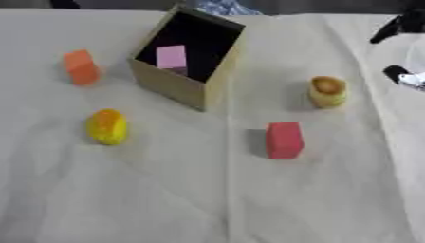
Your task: Pick up objects on the table and place them in the box.
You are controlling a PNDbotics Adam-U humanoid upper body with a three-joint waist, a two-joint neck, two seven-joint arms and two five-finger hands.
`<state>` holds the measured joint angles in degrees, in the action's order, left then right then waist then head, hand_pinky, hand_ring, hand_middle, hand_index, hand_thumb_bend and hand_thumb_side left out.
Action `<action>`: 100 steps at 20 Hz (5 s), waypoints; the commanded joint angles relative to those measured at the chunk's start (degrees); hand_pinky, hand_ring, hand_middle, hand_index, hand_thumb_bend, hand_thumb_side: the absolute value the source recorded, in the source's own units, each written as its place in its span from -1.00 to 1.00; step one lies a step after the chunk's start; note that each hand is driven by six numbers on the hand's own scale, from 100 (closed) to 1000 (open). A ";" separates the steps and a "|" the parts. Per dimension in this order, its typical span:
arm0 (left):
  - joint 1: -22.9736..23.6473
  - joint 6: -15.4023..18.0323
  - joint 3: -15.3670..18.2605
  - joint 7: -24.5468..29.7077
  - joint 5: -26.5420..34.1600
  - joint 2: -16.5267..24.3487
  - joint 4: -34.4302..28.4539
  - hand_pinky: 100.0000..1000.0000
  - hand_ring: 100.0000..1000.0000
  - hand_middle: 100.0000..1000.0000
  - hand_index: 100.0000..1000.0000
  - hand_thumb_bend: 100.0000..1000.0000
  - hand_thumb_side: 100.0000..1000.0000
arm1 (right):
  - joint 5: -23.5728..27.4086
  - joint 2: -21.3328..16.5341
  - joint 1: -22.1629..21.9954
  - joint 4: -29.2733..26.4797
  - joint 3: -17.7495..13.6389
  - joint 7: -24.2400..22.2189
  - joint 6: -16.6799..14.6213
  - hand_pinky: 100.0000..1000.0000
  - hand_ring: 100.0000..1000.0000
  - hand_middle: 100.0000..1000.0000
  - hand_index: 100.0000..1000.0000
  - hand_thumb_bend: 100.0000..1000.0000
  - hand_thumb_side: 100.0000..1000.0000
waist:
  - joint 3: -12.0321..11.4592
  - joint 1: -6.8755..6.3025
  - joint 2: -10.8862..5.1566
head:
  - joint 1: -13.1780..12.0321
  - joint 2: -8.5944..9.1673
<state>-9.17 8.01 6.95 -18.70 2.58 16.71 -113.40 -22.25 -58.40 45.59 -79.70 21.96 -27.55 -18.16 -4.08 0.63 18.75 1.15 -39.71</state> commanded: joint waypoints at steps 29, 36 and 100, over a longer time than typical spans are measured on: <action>-0.53 -0.05 0.04 0.93 0.46 0.85 -1.19 0.56 0.10 0.20 0.58 -0.30 0.30 | -0.27 2.24 -1.18 -1.74 0.06 -2.58 -2.31 0.80 0.77 0.70 0.82 -0.82 -0.27 | -0.82 -0.45 -0.30 | -0.13 1.34; -0.65 0.01 -0.06 1.08 0.55 0.78 -1.19 0.56 0.10 0.20 0.58 -0.31 0.31 | -0.19 0.94 -2.76 -5.18 -0.36 -2.26 -1.08 0.80 0.77 0.70 0.82 -0.74 -0.27 | -0.82 -0.23 -0.22 | -0.47 1.36; -2.50 0.52 -1.14 2.92 1.48 1.69 -1.19 0.57 0.10 0.20 0.58 -0.34 0.31 | -11.43 28.37 24.55 20.47 -2.45 4.59 -1.66 0.68 0.27 -0.29 0.03 -1.00 -1.00 | -6.14 1.70 0.30 | 4.31 2.75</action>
<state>-11.20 8.46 5.84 -16.08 3.90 16.74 -113.40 -32.47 -30.49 68.60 -60.71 20.76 -23.29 -19.56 -10.34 2.59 20.21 4.89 -37.88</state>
